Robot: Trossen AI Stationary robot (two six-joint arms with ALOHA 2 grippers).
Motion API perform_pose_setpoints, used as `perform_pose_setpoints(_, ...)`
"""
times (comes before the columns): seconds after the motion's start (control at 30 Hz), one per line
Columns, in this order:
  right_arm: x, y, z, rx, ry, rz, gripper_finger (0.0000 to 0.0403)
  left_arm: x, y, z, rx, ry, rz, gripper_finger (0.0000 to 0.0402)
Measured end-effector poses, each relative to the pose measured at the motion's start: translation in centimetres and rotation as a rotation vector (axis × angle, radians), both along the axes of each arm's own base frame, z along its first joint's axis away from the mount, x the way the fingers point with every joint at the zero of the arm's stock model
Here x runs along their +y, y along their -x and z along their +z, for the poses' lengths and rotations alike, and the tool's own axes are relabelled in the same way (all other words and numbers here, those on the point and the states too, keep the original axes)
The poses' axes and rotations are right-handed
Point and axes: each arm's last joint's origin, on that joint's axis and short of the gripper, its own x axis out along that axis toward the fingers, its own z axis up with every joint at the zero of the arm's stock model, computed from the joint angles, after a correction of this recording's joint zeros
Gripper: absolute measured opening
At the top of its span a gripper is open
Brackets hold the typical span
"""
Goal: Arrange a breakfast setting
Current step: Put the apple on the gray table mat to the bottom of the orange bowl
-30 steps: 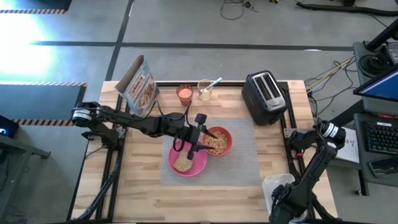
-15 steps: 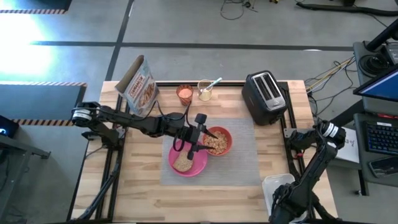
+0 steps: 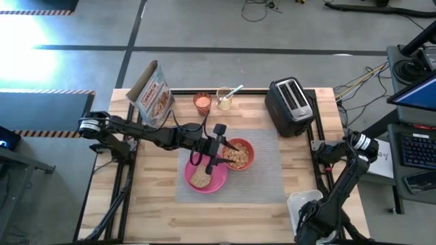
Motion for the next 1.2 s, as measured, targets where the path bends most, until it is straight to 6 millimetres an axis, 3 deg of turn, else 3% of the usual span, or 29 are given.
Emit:
perform_pose_setpoints(0.23, 0.29, -0.42, 0.39, -0.121, -0.031, 0.064, 0.0219, 0.0, 0.0, 0.0, 0.0, 0.0, 0.0, 0.0175)
perform_pose_setpoints(0.8, 0.26, -0.41, 0.37, -0.111, -0.019, 0.042, 0.0219, 0.02, 0.01, -0.09, 0.009, -0.001, 0.001, 0.0175)
perform_pose_setpoints(1.2, 0.18, -0.75, 0.19, -0.218, -0.035, 0.125, 0.0219, 0.02, 0.01, -0.11, 0.01, -0.001, 0.001, 0.0175)
